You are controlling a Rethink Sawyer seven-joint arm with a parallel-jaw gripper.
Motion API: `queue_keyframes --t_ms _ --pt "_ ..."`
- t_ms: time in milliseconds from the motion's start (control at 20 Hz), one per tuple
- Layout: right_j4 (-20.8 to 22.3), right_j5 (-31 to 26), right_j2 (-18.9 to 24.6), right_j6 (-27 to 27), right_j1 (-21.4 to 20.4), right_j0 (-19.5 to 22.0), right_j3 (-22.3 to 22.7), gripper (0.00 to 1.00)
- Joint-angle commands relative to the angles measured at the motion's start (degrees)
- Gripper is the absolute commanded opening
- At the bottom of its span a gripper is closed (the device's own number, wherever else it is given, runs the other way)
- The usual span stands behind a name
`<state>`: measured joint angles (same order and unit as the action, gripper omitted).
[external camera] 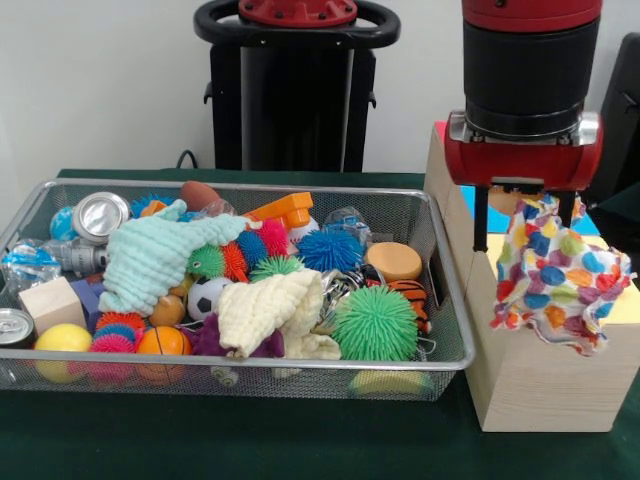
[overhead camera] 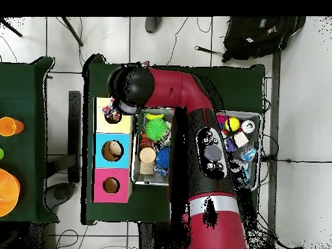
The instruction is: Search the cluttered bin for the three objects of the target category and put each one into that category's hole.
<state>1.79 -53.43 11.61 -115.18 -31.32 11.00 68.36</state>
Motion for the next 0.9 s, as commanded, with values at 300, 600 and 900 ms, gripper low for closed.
queue_keyframes --t_ms 300,600,900 --pt "0.0 4.5 0.6 -6.1 -1.7 -2.8 10.5 1.00" --pt "-0.4 4.6 -0.2 -6.2 -4.2 -3.3 14.5 1.00" --pt "-0.6 5.8 0.2 -4.3 -6.1 -1.7 18.3 1.00"
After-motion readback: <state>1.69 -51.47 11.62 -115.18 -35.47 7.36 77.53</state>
